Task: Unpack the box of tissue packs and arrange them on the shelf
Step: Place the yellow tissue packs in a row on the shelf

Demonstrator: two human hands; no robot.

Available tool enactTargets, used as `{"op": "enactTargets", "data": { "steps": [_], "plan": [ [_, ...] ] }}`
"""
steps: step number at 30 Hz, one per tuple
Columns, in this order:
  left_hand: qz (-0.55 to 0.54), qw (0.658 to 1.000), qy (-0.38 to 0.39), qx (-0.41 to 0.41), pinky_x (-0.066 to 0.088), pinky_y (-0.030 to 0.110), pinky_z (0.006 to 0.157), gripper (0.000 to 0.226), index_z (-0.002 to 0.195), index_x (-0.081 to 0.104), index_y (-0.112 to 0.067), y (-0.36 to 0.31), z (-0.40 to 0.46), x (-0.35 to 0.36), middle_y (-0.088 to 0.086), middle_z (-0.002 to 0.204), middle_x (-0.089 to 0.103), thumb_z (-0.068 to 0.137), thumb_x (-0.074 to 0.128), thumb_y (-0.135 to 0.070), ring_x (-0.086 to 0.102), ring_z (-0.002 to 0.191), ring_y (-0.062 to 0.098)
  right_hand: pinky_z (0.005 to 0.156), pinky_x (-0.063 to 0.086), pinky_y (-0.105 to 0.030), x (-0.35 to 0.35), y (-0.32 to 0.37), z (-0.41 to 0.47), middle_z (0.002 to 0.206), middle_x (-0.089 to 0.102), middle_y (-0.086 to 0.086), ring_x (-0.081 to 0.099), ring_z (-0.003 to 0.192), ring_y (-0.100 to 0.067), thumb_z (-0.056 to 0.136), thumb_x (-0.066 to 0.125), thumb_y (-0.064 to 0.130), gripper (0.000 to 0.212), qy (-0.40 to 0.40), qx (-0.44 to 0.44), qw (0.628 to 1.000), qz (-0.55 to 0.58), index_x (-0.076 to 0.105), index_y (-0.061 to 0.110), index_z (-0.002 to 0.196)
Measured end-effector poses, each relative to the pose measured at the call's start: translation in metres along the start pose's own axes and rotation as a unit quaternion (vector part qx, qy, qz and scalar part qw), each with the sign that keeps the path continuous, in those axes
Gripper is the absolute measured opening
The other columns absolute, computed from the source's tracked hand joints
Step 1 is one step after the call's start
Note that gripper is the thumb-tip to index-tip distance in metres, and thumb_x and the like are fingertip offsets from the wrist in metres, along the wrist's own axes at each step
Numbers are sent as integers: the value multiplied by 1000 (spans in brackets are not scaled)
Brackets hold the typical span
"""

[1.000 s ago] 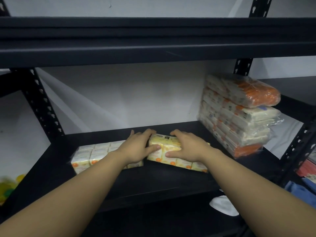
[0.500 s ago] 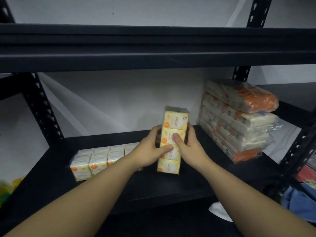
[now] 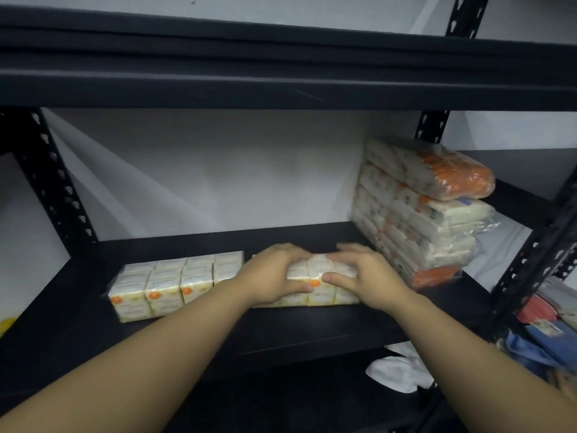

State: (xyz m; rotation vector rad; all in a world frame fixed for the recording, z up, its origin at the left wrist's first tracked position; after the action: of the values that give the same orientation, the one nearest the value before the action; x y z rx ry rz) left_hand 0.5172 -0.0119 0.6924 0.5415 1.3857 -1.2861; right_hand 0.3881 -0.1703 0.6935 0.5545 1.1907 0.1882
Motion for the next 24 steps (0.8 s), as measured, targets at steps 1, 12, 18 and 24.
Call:
{"op": "enactTargets", "data": {
  "steps": [1, 12, 18, 24],
  "plan": [
    [-1, 1000, -2, -5, 42, 37, 112, 76, 147, 53, -33, 0, 0, -1, -12, 145, 56, 82, 77, -65, 51, 132, 12, 121, 34, -40, 6, -4, -3, 150, 54, 5, 44, 140, -13, 77, 57, 85, 79, -1, 4, 1000, 5, 63, 37, 139],
    [72, 990, 32, -118, 34, 42, 120, 117, 158, 36, -32, 62, -54, -60, -4, 163, 38, 63, 56, -98, 35, 148, 20, 119, 28, -48, 24, 46, 20, 151, 51, 5, 46, 138, -21, 78, 60, 85, 93, 105, -34, 979, -171, 40, 36, 155],
    [179, 965, 73, -178, 34, 43, 114, 122, 160, 25, -39, 120, -112, -76, -1, 151, 50, 58, 46, -104, 49, 133, 24, 112, 34, -49, 57, 67, 41, 144, 52, 2, 50, 130, -25, 70, 52, 95, 105, 151, -36, 965, -210, 32, 36, 156],
    [204, 963, 67, -161, 36, 43, 110, 108, 158, 22, -42, 118, -122, -73, -2, 146, 51, 69, 46, -97, 49, 130, 24, 105, 37, -46, 73, 80, 57, 136, 55, 6, 53, 123, -21, 62, 46, 102, 111, 172, -62, 957, -225, 36, 37, 152]
  ]
}}
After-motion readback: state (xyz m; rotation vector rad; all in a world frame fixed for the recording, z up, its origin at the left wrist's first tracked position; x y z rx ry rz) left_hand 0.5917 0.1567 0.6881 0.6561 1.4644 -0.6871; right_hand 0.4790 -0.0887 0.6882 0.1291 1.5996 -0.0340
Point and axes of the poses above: each hand's wrist, its own z-axis towards the middle knuckle, its own x-axis out of the palm, y = z × x, the point moved 6 cm from there along z, towards the middle knuckle
